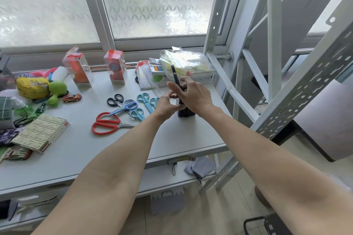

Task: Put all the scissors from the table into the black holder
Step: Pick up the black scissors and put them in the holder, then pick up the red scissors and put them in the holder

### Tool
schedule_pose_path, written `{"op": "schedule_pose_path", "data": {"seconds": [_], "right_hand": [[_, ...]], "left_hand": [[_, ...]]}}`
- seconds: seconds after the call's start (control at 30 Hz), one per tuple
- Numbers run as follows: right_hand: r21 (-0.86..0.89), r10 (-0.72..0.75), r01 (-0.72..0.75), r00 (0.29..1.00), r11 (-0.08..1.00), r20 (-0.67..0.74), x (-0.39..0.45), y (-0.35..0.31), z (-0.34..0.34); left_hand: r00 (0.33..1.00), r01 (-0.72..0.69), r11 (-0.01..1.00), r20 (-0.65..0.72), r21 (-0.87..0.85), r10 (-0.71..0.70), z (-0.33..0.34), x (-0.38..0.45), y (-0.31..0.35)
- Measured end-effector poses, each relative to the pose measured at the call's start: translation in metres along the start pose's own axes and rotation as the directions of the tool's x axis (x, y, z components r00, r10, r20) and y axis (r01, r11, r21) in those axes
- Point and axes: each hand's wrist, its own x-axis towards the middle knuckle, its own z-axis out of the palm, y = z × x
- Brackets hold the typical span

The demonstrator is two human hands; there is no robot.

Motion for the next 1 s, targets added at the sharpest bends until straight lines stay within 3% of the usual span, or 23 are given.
{"op": "schedule_pose_path", "data": {"seconds": [0.17, 0.3, 0.47, 0.57, 0.67, 0.73, 0.8, 0.9, 1.0], "right_hand": [[0.214, 0.089, -0.047, 0.978, 0.976, -0.191, 0.001, 0.006, -0.005], [0.221, 0.093, -0.008, 0.922, 0.975, -0.376, 0.006, 0.000, -0.008], [0.146, -0.088, 0.213, 0.802, 0.966, -0.590, 0.002, -0.035, -0.006], [0.075, -0.252, 0.360, 0.772, 0.930, -0.584, -0.013, -0.064, 0.008], [0.056, -0.368, 0.419, 0.847, 0.906, -0.383, -0.025, -0.081, 0.043], [0.055, -0.350, 0.356, 0.932, 0.933, -0.098, -0.029, -0.086, 0.071], [-0.025, -0.315, 0.327, 0.927, 0.945, 0.202, -0.030, -0.090, 0.098], [-0.124, -0.270, 0.351, 0.864, 0.928, 0.425, -0.030, -0.101, 0.129], [-0.182, -0.164, 0.285, 0.855, 0.941, 0.492, -0.025, -0.111, 0.149]], "left_hand": [[1.000, -0.014, 1.000, -0.021, 0.003, 0.014, 0.002, 0.001, -0.001], [1.000, -0.006, 1.000, -0.006, 0.016, 0.006, 0.000, 0.001, -0.002], [1.000, -0.009, 0.999, 0.000, 0.031, 0.009, -0.011, -0.015, -0.015], [0.983, -0.051, 0.998, -0.173, 0.028, 0.055, -0.031, -0.032, -0.029], [0.891, -0.022, 0.998, -0.451, 0.062, 0.048, -0.067, -0.053, -0.048], [0.777, 0.108, 0.987, -0.629, 0.115, -0.012, -0.098, -0.068, -0.065], [0.685, 0.303, 0.941, -0.721, 0.149, -0.106, -0.128, -0.078, -0.081], [0.688, 0.570, 0.774, -0.675, 0.275, -0.266, -0.156, -0.085, -0.096], [0.735, 0.633, 0.651, -0.591, 0.419, -0.334, -0.167, -0.085, -0.103]]}}
